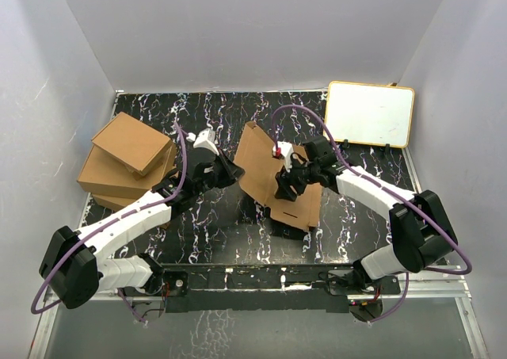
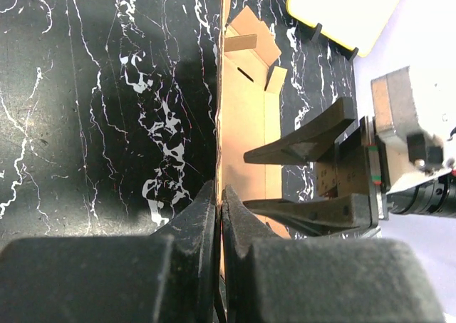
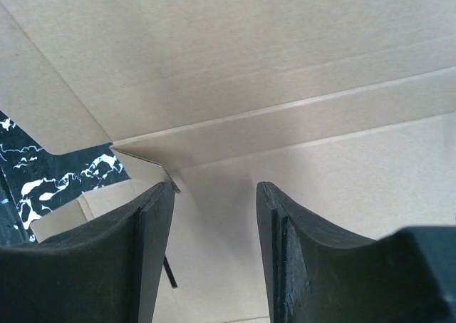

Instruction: Fold the paper box

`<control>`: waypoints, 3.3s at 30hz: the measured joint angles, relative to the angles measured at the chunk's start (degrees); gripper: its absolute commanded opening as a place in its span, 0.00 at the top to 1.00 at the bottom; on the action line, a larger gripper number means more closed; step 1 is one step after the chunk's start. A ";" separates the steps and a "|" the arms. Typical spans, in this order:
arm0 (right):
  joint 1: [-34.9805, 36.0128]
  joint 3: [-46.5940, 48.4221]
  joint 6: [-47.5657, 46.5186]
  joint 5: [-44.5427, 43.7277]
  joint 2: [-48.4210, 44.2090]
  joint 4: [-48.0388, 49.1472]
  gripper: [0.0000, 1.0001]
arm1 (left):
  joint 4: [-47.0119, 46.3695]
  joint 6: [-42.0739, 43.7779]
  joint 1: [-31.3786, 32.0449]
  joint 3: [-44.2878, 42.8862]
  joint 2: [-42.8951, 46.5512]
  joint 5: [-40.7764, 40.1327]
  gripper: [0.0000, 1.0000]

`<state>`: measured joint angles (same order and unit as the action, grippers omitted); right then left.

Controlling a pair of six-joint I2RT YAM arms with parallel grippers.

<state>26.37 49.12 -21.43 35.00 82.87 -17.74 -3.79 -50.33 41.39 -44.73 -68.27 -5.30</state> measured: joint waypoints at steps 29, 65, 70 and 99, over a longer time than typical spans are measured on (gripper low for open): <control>-24.41 -14.16 -6.73 26.62 -23.69 -0.57 0.09 | 7.50 37.18 -15.72 -10.45 1.62 24.52 1.00; -37.48 -7.21 20.55 21.33 13.64 13.77 0.92 | 14.47 50.66 -15.78 -20.20 -3.43 35.80 1.00; -37.35 -7.21 20.92 22.91 15.63 13.55 0.92 | 13.92 49.79 -15.78 -20.02 -4.15 35.80 1.00; -33.53 -7.13 17.92 30.25 12.85 12.07 0.92 | 12.81 47.74 -15.78 -18.53 -4.39 36.30 1.00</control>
<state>-7.16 42.00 -3.51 65.25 95.72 -5.67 9.02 -2.59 25.61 -63.26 -72.66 31.00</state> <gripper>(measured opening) 0.084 0.013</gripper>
